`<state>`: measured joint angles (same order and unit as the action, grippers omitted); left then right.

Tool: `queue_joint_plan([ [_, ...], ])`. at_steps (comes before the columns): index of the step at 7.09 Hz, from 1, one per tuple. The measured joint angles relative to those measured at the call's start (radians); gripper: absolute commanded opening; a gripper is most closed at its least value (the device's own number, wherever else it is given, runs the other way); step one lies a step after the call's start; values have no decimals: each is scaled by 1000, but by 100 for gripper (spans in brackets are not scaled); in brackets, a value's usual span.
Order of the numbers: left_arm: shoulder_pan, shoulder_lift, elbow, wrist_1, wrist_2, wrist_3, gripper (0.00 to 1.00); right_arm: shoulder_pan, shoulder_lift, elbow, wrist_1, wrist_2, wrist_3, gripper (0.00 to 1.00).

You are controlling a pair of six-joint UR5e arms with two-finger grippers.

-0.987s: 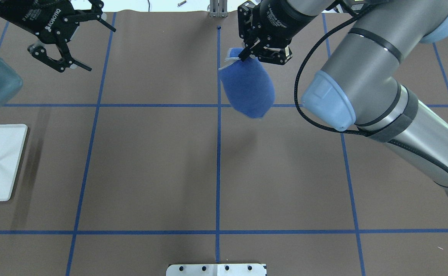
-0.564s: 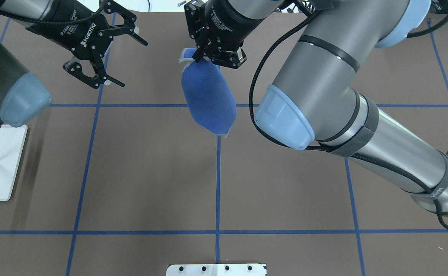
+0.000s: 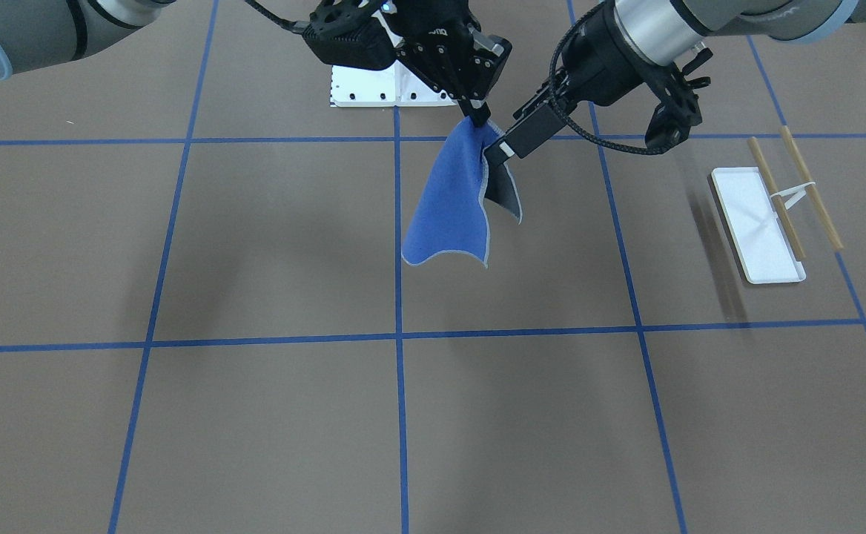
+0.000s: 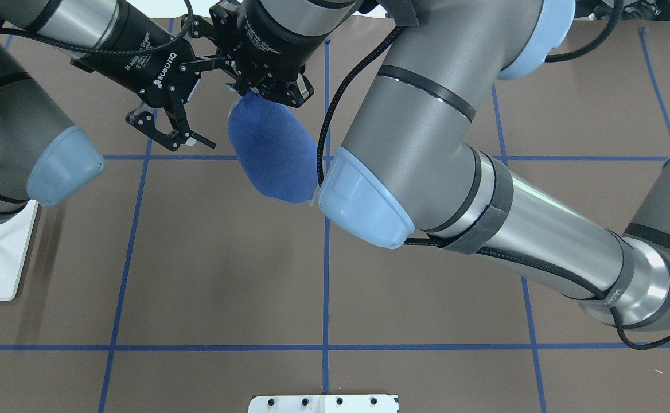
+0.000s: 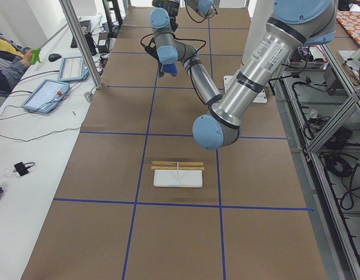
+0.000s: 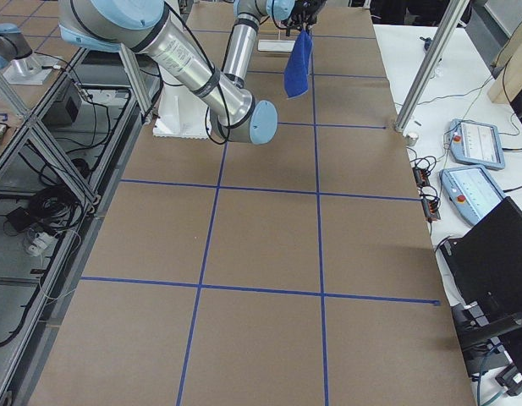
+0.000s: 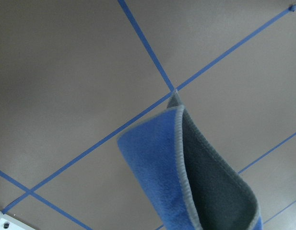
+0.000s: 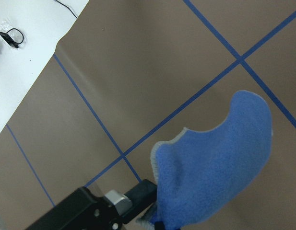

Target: Hang towel on rack

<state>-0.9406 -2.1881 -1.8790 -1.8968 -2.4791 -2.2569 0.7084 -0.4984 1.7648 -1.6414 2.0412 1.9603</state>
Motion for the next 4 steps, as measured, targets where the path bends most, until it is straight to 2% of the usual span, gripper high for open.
queue_joint_plan([
  [2, -3, 0, 1, -1, 0, 6, 98, -11, -3, 16, -26, -9, -1, 0],
  [4, -23, 1, 3, -4, 0, 12, 98, -14, -29, 99, -102, -4, -8, 0],
])
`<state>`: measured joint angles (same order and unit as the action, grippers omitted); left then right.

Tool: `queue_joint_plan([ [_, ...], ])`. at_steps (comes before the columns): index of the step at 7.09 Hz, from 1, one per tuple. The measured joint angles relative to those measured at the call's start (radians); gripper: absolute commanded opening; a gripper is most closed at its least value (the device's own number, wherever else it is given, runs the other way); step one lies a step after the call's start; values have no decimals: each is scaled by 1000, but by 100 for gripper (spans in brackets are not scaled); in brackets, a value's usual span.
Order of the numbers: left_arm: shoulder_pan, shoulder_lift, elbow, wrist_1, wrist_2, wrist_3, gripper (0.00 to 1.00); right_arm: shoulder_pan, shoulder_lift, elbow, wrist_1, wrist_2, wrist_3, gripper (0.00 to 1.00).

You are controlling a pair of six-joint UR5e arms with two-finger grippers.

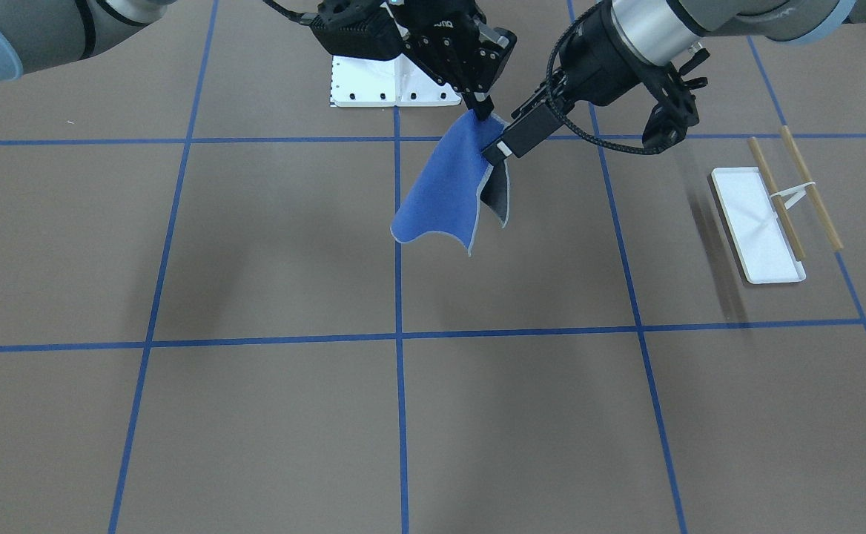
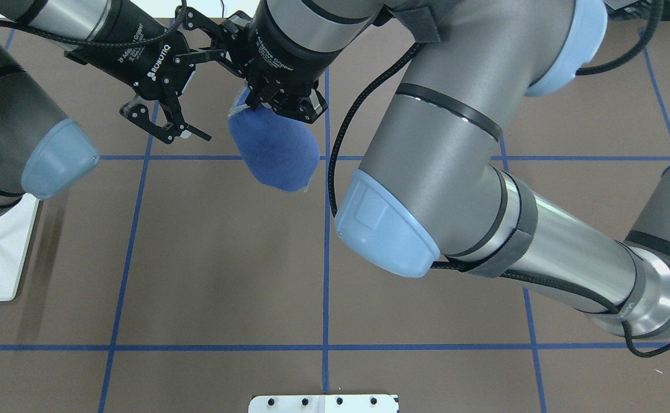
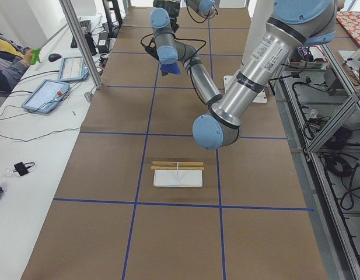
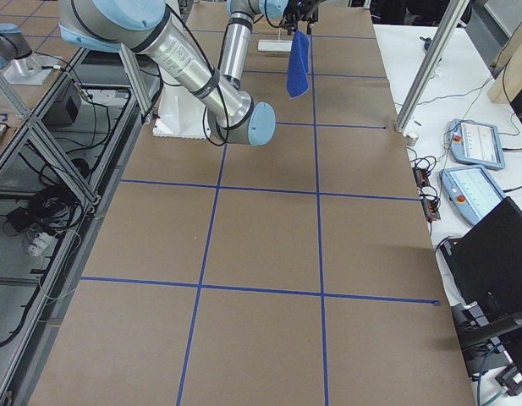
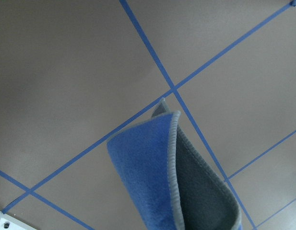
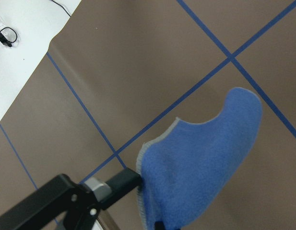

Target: Hang towel on rack

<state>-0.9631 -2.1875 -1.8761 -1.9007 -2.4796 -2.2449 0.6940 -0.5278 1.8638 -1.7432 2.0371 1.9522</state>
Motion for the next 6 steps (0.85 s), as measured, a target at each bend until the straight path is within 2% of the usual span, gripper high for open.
queue_joint_plan([
  [2, -8, -2, 1, -12, 1, -7, 98, -15, -15, 40, -22, -4, -2, 0],
  [6, 1, -12, 3, -17, 0, -14, 98, -34, 8, 35, -20, -11, -6, 0],
])
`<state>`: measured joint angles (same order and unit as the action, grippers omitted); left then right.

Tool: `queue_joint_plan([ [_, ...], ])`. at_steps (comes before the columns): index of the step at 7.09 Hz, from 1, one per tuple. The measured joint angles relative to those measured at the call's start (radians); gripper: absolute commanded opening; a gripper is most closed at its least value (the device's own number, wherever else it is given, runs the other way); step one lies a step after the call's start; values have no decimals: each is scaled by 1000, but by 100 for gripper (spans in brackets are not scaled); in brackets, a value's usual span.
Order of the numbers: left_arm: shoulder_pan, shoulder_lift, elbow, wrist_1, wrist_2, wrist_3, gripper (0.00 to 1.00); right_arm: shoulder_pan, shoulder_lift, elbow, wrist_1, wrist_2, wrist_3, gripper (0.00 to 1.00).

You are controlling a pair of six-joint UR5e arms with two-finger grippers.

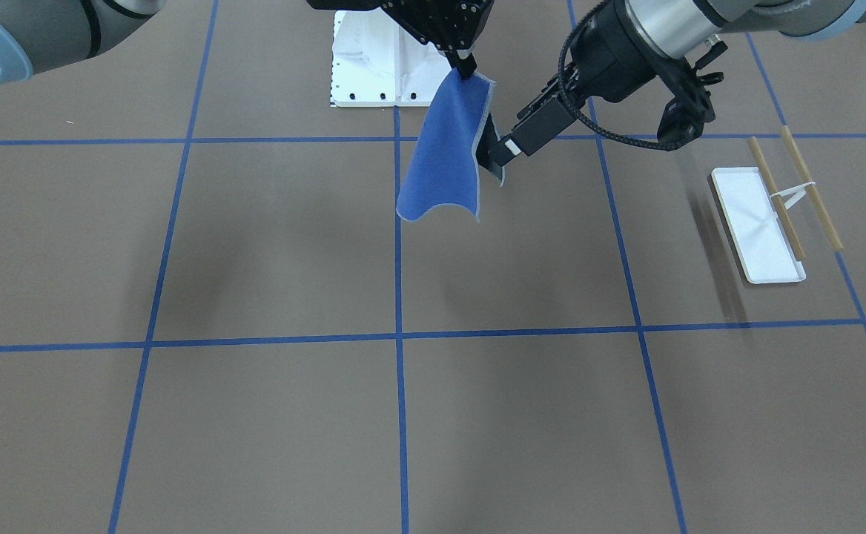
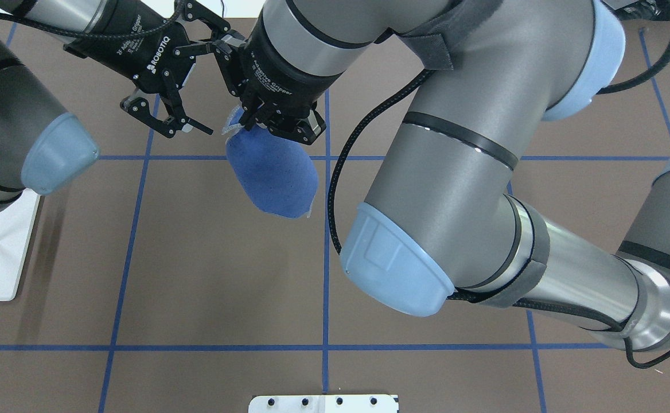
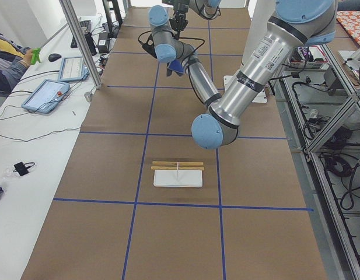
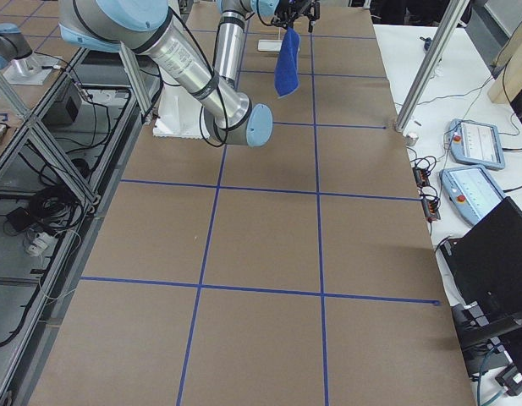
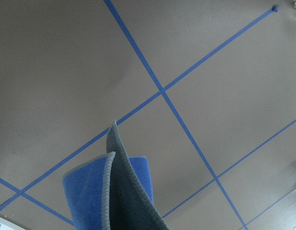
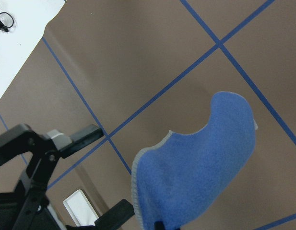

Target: Hang towel on rack

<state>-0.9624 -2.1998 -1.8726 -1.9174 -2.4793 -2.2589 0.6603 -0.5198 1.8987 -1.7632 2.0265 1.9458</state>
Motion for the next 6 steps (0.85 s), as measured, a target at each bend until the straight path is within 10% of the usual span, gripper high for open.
queue_joint_plan([
  [3, 23, -1, -2, -5, -1, -28, 96, 0, 34, -42, 5, -1, -20, 0],
  [6, 32, 8, 0, -16, -1, -49, 13, 2, 42, -49, 8, -2, -27, 0],
])
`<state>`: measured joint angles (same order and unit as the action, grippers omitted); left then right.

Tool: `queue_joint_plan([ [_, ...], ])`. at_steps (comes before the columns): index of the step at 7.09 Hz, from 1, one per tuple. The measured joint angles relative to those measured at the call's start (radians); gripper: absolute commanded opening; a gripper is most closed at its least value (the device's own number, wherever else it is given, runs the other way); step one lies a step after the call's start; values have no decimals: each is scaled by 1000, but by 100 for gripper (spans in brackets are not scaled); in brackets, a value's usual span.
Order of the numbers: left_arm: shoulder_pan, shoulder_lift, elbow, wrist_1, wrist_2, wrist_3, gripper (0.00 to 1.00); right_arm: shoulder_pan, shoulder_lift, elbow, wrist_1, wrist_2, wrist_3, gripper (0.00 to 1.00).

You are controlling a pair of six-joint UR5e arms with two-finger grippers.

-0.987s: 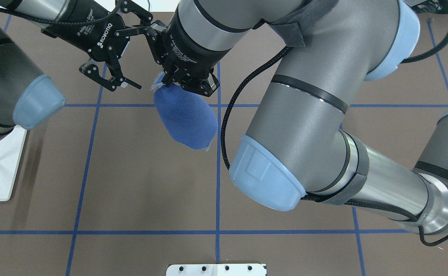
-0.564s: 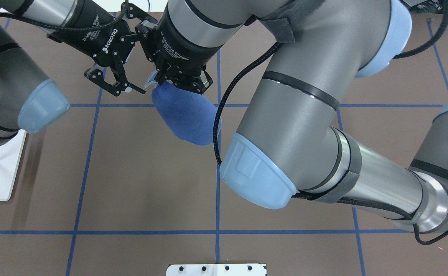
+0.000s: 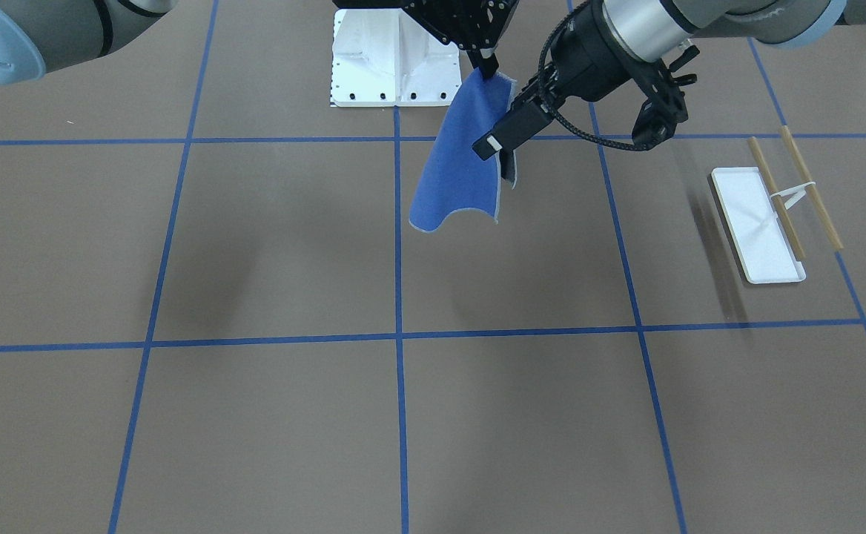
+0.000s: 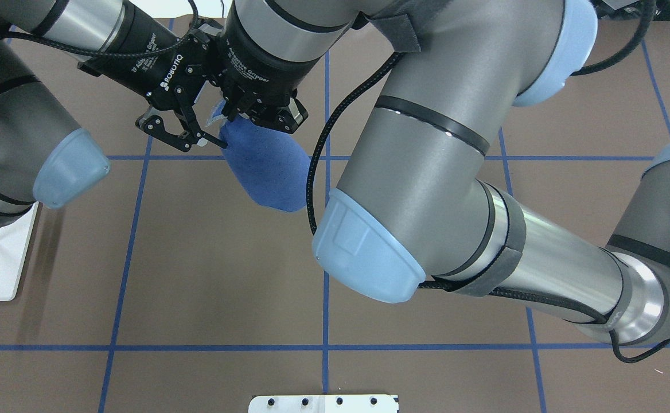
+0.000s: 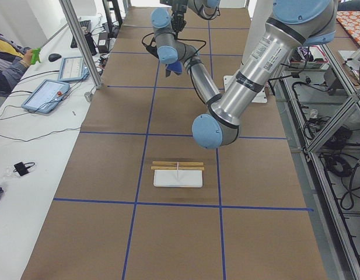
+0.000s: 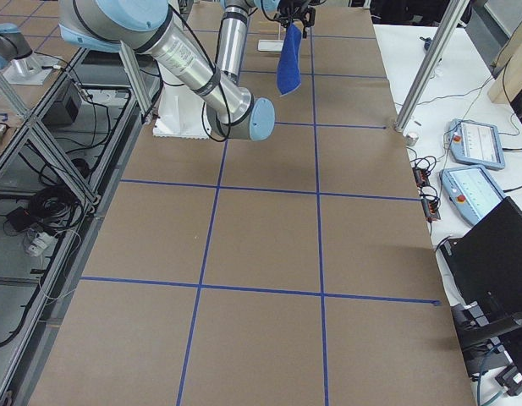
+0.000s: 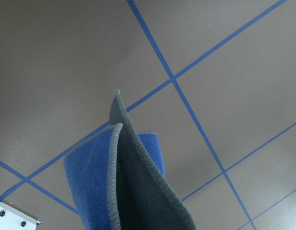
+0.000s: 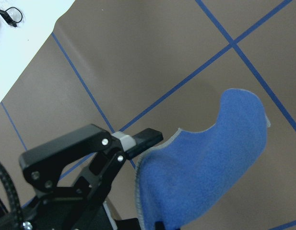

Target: Hang towel on rack

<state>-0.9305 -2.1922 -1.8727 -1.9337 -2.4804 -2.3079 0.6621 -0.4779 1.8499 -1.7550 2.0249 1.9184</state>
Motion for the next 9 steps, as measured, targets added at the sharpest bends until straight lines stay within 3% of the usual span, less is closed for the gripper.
queue_joint_plan([
  [1, 0, 3, 0, -1, 0, -22, 0, 1, 1, 2, 0, 0, -1, 0],
  [5, -7, 5, 4, -4, -1, -49, 0, 11, -3, 9, -1, 2, -1, 0],
  [7, -31, 5, 5, -2, -5, -8, 0, 28, -10, 20, -2, 9, -2, 100],
  [9, -47, 26, -2, 2, -13, 77, 0, 73, -80, 98, -7, 19, -9, 100],
])
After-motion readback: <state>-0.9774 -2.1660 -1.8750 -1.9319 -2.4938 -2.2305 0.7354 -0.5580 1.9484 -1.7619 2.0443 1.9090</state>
